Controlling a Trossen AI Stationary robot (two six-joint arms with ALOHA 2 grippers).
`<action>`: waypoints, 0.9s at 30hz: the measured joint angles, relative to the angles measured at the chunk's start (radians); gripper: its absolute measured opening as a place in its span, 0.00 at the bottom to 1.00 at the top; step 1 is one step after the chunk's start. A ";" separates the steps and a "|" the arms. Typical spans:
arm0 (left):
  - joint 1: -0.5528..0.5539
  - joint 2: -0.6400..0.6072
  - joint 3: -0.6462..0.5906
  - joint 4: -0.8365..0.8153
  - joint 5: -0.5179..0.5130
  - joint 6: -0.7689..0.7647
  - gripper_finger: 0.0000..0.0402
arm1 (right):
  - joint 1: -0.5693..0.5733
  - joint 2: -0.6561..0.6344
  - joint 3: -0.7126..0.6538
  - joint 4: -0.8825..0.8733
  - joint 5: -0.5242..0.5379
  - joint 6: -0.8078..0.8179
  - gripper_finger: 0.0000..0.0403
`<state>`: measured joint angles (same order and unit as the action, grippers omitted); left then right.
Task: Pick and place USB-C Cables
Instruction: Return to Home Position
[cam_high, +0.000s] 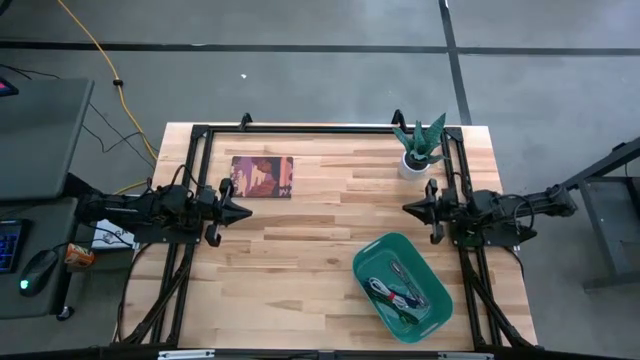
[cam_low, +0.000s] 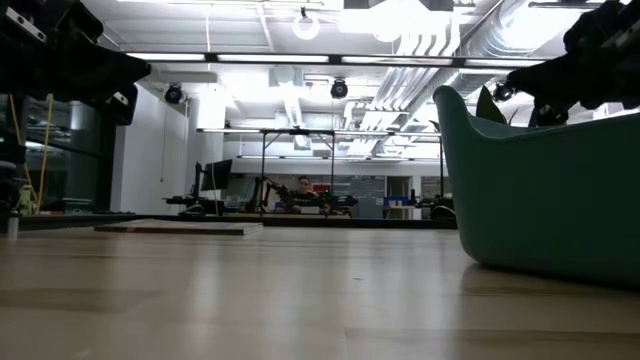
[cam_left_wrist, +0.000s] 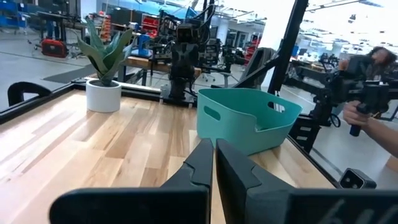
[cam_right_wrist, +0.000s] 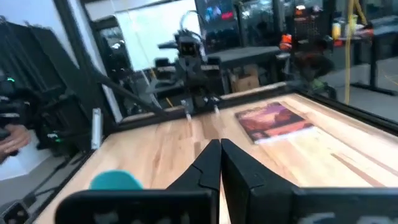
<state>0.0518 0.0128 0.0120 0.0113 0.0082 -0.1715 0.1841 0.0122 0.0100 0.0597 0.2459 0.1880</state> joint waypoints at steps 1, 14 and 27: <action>0.000 0.000 0.000 0.000 0.002 -0.001 0.00 | 0.000 0.000 0.000 -0.003 0.011 0.011 0.00; 0.000 0.000 0.000 0.000 0.006 -0.016 0.00 | 0.000 0.008 0.000 -0.004 0.000 0.014 0.00; 0.000 0.000 0.000 0.001 0.006 -0.017 0.00 | 0.000 0.008 -0.001 -0.004 0.001 0.013 0.00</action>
<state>0.0521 0.0128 0.0124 0.0120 0.0146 -0.1883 0.1841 0.0200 0.0090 0.0559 0.2466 0.2013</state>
